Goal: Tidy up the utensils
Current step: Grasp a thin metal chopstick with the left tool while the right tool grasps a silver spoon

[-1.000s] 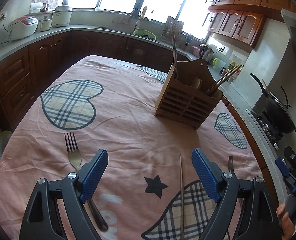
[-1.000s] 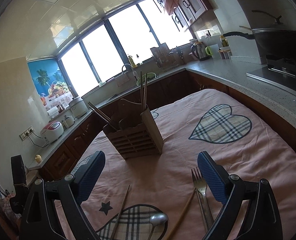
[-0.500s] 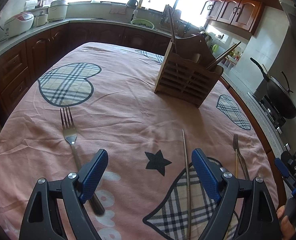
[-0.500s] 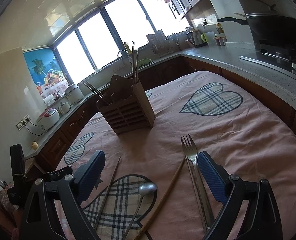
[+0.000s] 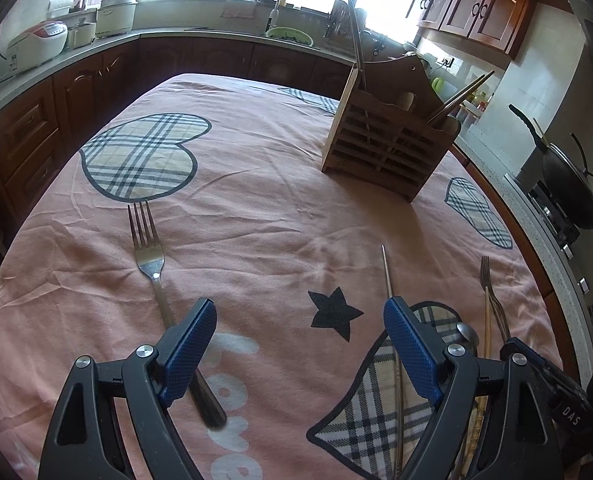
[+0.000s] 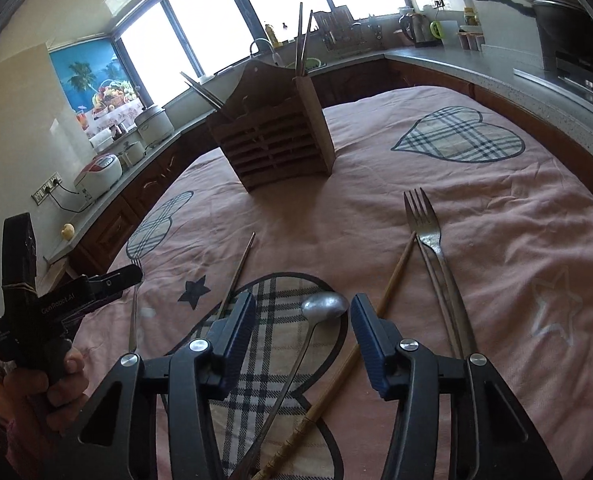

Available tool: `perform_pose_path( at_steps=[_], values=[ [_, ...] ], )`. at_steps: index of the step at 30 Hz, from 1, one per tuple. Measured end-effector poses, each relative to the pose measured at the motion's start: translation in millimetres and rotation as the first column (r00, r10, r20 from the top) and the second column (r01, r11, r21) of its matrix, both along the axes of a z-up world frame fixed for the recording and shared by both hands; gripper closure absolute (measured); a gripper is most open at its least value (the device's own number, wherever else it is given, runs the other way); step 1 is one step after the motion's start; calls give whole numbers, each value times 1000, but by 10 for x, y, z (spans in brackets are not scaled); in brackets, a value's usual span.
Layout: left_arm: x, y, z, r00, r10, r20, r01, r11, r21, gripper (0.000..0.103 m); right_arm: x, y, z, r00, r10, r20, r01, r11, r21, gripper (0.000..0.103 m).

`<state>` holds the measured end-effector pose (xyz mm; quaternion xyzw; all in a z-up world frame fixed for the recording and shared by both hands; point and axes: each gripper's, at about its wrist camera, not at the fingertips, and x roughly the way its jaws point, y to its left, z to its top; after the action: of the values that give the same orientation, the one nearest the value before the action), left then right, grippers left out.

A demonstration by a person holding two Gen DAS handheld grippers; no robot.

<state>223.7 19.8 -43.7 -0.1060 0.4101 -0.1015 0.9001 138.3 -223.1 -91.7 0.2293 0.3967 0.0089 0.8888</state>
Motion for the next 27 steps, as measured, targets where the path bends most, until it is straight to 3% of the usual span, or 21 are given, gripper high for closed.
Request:
perform_pose_path(
  at_steps=[8, 13, 17, 23, 27],
  values=[
    [189, -116, -40, 999, -38, -30, 39, 999, 18, 18, 177, 191, -295, 988, 85, -128, -80, 996, 37, 70],
    [337, -269, -65, 996, -79, -48, 81, 996, 42, 18, 252, 118, -370, 987, 64, -149, -59, 998, 38, 94],
    [480, -474, -105, 990, -122, -69, 128, 988, 82, 19, 287, 37, -362, 989, 50, -140, -44, 998, 50, 98],
    [743, -870, -211, 975, -193, -108, 206, 969, 134, 29, 322, -81, -211, 996, 20, -88, -17, 999, 30, 100],
    [943, -1100, -339, 963, -223, -150, 249, 952, 178, 46, 343, -223, -163, 998, -16, -65, 19, 999, 44, 101]
  ],
)
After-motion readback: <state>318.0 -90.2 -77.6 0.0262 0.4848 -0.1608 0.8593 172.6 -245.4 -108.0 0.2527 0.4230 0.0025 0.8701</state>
